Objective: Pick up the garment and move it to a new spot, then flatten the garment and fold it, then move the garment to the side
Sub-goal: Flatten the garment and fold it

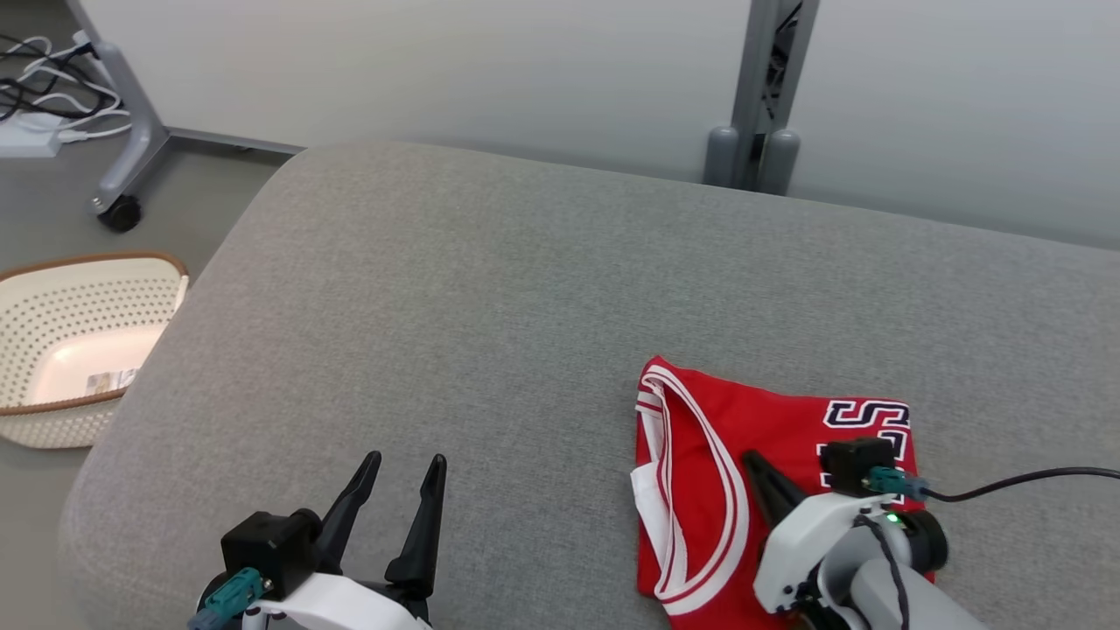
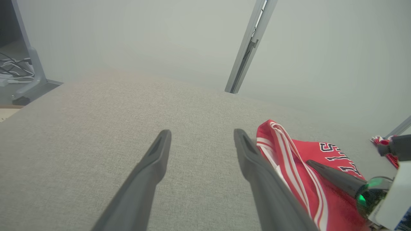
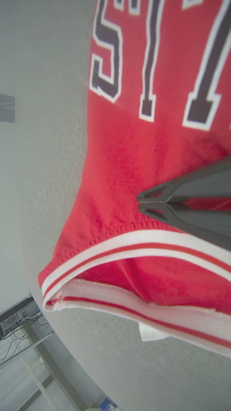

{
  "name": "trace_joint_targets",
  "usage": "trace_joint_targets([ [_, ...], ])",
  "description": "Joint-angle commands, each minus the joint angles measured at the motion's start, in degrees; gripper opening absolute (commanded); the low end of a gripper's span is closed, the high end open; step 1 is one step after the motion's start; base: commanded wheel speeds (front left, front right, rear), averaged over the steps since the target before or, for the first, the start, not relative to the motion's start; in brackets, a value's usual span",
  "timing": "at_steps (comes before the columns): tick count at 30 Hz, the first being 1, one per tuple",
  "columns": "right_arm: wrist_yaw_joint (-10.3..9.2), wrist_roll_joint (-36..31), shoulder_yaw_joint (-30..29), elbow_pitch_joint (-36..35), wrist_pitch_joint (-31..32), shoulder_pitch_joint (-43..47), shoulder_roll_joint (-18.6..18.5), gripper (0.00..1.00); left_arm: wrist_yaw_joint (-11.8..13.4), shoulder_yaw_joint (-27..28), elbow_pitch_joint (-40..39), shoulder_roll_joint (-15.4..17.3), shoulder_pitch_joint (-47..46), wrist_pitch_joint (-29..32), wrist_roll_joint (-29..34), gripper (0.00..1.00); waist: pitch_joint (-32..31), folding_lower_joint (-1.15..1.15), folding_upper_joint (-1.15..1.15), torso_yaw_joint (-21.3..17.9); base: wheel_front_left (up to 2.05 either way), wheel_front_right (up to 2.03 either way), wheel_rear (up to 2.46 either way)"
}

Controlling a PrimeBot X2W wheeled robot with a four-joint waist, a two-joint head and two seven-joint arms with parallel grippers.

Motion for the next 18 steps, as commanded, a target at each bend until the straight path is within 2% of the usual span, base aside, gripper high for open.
trace_joint_targets([
  [1,0.01,1.6,1.9,-1.1,0.3,-0.1,0.2,0.00,0.1,0.2,-0.1,0.2,-0.9,-0.1,0.5,1.00,0.5,0.00,0.00,1.1,0.00,0.00,0.00],
  [9,0.01,9.0,11.8,-4.4,1.2,-2.8,0.0,0.00,0.0,0.1,0.1,0.0,-1.3,-0.4,0.4,1.00,1.0,0.00,0.00,2.1,0.00,0.00,0.00],
  [14,0.01,13.2,19.4,-6.7,3.8,-4.2,0.0,0.00,-0.1,0.2,0.3,0.0,-1.5,-0.5,0.3,1.00,1.3,0.00,0.00,1.7,0.00,0.00,0.00],
  [18,0.01,15.8,22.3,-6.8,4.5,-5.8,-0.1,0.00,-0.1,0.0,0.4,-0.2,-1.9,-0.5,0.3,1.00,1.6,0.00,0.00,1.4,0.00,0.00,0.00],
])
